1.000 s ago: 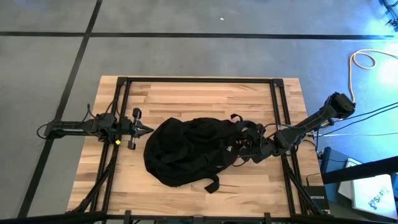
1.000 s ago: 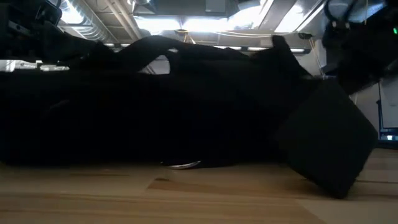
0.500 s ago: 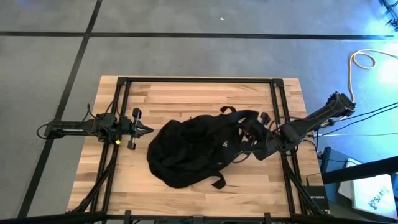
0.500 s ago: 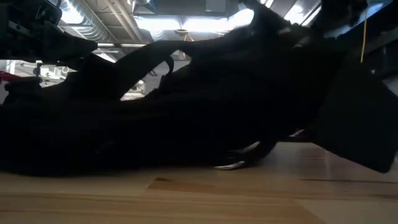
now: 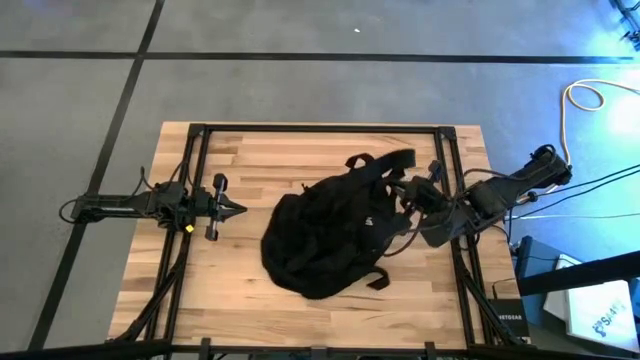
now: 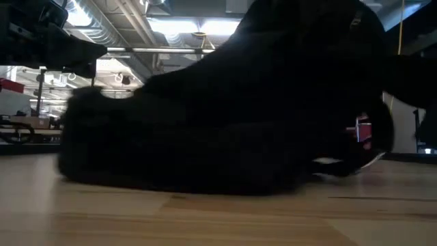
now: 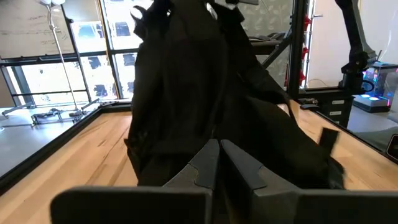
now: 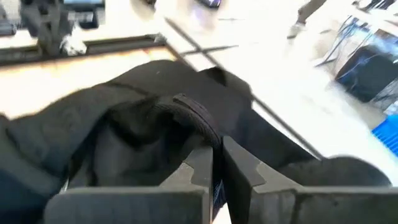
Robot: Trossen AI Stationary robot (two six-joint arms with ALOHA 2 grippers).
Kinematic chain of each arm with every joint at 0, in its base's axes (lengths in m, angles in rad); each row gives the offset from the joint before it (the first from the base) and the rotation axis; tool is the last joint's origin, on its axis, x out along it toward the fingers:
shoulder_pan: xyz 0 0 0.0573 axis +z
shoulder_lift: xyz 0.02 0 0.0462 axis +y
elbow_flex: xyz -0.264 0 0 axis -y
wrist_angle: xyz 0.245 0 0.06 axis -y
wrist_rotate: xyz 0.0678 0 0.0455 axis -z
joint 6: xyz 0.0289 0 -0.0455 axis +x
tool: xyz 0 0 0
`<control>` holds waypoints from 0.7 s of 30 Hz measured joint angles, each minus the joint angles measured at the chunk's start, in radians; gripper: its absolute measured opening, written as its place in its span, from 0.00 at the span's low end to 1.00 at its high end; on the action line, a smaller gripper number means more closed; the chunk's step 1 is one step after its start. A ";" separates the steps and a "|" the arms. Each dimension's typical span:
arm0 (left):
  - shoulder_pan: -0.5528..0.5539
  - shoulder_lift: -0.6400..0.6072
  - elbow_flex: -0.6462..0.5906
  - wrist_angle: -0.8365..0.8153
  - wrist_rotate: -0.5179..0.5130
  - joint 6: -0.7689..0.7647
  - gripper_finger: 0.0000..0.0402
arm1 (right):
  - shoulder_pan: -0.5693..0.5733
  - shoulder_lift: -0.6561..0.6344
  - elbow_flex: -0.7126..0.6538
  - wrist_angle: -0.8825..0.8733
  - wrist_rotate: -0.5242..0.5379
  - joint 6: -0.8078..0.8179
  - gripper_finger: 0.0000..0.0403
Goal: Unpack backpack
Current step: Prepare the black backpack
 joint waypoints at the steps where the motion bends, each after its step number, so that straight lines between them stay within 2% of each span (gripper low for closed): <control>1: 0.000 0.000 0.000 0.000 0.000 0.000 0.00 | -0.004 0.000 0.014 0.004 0.008 -0.005 0.00; 9: 0.000 0.000 0.000 0.000 0.000 0.000 0.00 | -0.037 0.000 0.049 -0.030 0.007 0.003 0.00; 14: 0.000 0.000 0.000 0.000 0.000 0.000 0.00 | -0.050 0.000 0.049 -0.117 -0.006 0.086 0.00; 21: 0.000 0.000 0.000 0.000 0.000 0.000 0.00 | -0.047 -0.002 0.009 -0.134 -0.036 0.148 0.00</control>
